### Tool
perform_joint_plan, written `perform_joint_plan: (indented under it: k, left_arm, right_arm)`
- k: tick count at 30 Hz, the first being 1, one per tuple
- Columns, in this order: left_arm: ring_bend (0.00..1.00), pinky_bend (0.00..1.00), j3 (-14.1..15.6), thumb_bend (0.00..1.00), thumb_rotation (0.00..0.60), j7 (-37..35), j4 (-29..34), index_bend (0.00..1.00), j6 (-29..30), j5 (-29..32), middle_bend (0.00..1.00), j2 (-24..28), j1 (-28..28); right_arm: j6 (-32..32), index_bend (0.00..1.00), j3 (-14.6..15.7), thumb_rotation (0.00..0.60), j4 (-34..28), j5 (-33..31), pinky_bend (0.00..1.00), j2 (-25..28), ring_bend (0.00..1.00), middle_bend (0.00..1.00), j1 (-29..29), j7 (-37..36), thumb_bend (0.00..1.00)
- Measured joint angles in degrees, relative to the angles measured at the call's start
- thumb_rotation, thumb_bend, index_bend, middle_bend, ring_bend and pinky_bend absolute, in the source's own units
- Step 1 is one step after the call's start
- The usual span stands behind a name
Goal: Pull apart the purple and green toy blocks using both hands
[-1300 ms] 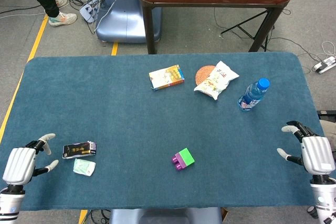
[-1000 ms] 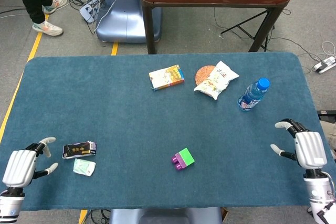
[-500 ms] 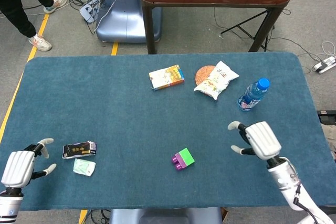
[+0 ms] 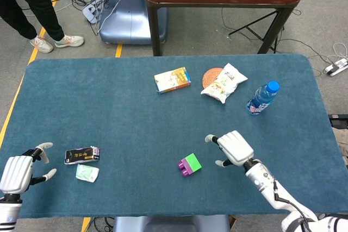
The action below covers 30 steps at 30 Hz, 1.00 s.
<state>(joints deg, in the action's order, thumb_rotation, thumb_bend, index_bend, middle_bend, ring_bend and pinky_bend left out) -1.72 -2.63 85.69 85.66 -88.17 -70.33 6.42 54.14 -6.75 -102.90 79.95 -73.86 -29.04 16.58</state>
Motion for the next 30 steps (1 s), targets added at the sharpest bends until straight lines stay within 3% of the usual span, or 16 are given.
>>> perform_joint_plan:
  k: [16, 30]
  left_arm:
    - [0.5, 0.79, 0.2, 0.03, 0.6, 0.1, -0.1, 0.35, -0.1, 0.1, 0.54, -0.3, -0.1]
    - [0.5, 0.79, 0.6, 0.03, 0.6, -0.3, -0.6, 0.35, -0.3, 0.0, 0.54, -0.7, -0.3]
  right_arm:
    - [-7.6, 0.29, 0.3, 0.6, 3.8, -8.8, 1.0, -6.7, 1.0, 1.0, -7.2, 3.4, 0.0]
    - [-9.3, 0.29, 2.2, 0.6, 6.0, -15.8, 1.0, -9.9, 1.0, 1.0, -10.4, 6.5, 0.0]
